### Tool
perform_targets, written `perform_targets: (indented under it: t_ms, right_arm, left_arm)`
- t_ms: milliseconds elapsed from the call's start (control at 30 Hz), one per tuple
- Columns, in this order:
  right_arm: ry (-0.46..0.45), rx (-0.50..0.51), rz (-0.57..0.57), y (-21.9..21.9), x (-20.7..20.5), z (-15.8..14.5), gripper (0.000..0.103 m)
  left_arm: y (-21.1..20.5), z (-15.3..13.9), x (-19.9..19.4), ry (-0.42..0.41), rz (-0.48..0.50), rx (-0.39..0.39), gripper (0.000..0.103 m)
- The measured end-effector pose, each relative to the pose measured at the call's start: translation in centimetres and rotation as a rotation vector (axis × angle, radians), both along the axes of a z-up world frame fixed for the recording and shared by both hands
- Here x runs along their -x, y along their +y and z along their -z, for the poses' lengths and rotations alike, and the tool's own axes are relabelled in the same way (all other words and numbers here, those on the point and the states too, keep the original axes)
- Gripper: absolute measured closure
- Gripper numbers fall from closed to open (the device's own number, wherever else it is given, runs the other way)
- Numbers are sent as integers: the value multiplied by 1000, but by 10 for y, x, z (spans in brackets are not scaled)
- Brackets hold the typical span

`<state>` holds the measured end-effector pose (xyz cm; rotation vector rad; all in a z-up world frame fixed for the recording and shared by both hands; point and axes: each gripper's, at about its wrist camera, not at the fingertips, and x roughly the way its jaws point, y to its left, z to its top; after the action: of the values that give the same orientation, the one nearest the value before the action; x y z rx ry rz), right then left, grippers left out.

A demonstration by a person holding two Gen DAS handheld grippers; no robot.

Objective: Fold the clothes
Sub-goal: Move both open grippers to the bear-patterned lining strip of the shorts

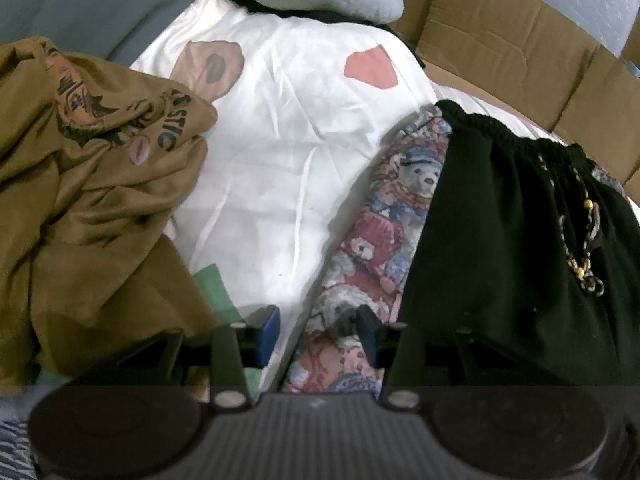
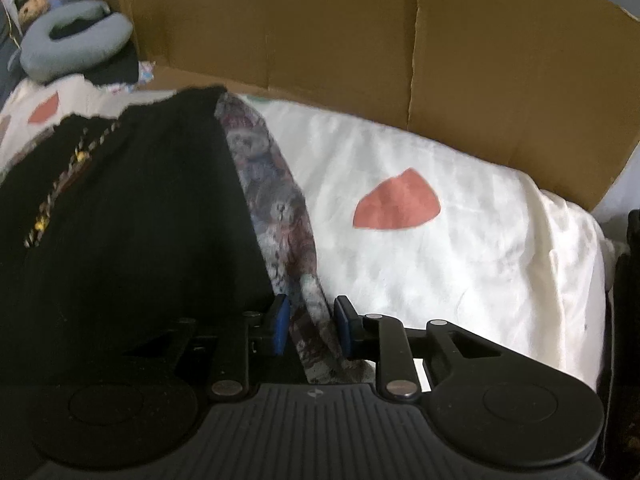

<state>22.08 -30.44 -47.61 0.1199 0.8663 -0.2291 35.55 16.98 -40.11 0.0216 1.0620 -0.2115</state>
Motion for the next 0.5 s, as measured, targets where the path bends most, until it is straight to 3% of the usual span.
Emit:
perform_targets:
  t_ms: [233,500]
  right_arm:
    - [-31,-29,79,-20,3,-7,72]
    - [-7,-30,52,-14,-1,1,72]
  left_arm:
    - [1,1,0,1,-4,-2,58]
    - [2,0,-3,-1,-6,-4,58]
